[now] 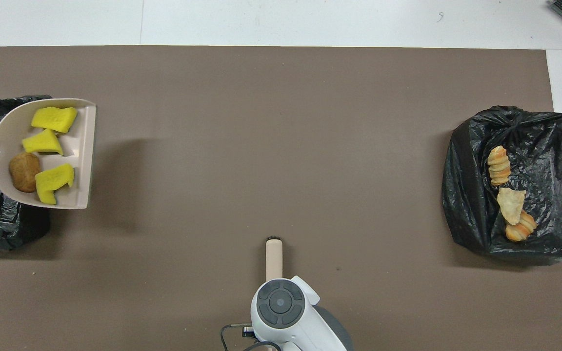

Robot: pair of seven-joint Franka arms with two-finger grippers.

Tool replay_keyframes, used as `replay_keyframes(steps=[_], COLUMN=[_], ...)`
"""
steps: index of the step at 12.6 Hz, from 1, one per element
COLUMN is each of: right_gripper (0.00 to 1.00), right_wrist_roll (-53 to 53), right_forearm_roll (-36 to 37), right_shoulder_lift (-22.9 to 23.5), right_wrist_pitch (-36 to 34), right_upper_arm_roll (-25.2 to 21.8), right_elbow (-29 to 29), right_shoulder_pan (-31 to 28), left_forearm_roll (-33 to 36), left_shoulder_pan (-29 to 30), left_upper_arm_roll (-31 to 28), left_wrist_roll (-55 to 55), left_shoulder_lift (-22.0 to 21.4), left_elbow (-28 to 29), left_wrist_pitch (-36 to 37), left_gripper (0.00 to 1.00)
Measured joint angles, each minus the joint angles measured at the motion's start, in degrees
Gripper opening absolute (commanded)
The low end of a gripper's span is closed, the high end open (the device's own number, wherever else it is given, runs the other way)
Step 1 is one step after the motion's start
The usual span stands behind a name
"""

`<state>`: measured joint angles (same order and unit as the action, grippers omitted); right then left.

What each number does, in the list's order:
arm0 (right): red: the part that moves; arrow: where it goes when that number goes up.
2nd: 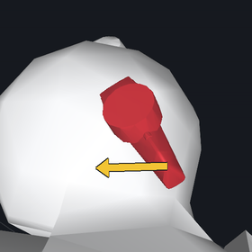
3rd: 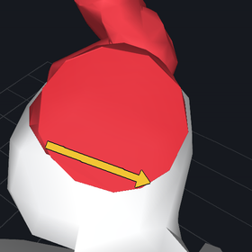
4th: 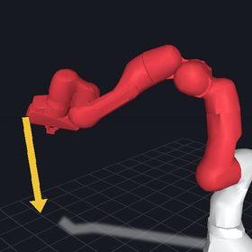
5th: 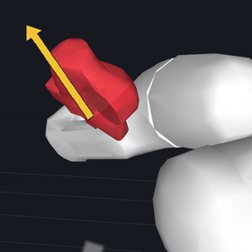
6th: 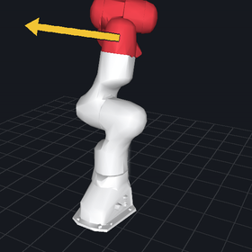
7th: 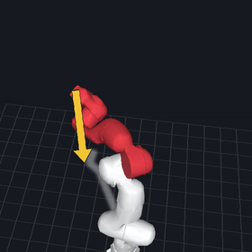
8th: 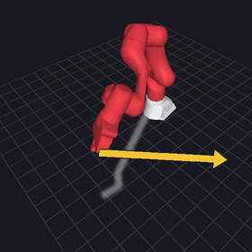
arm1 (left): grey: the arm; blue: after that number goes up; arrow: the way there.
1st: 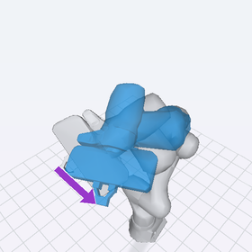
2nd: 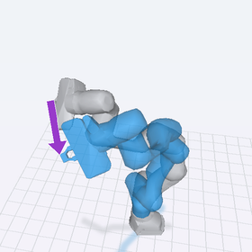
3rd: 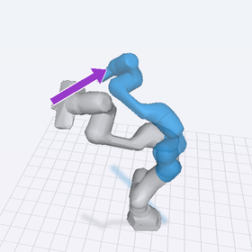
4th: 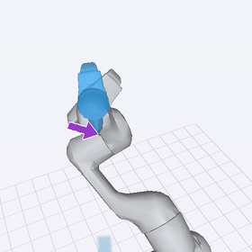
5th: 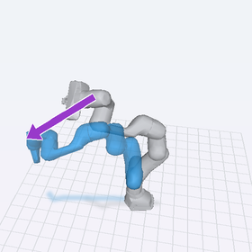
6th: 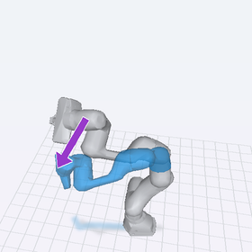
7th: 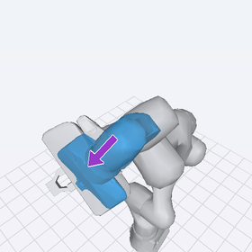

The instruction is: Sweep and dump trash in bin

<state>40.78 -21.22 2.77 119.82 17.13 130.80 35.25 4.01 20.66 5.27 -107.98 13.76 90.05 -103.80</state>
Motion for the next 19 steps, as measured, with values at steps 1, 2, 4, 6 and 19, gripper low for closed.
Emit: replay_keyframes(steps=[1,2,4,6,19], right_gripper=[0.60,0.82,1.00,1.00,1.00], right_wrist_roll=[0.0,0.0,0.0,0.0,-0.8], right_forearm_roll=[0.0,0.1,0.2,1.5,23.2], right_shoulder_lift=[0.4,1.0,1.5,1.5,-6.2], right_wrist_pitch=[1.5,2.3,3.0,3.0,3.0], right_upper_arm_roll=[0.0,0.0,0.0,-0.1,-1.4], right_elbow=[0.3,0.3,-0.1,-1.6,-7.3], right_shoulder_pan=[0.2,0.4,0.5,0.4,-20.9], left_forearm_roll=[1.2,2.9,6.0,7.9,50.6], left_shoulder_pan=[1.8,3.2,5.2,5.7,0.5], left_upper_arm_roll=[0.0,-0.1,-1.3,-3.3,-2.8], left_wrist_roll=[-1.7,-2.6,-3.1,-3.2,14.7], left_shoulder_lift=[0.0,0.0,0.0,0.0,0.4], left_elbow=[-0.1,-0.2,-0.7,-1.6,-0.3], left_wrist_pitch=[0.0,0.0,-0.1,-1.2,-11.8], left_gripper=[0.00,0.00,0.00,0.00,0.00])
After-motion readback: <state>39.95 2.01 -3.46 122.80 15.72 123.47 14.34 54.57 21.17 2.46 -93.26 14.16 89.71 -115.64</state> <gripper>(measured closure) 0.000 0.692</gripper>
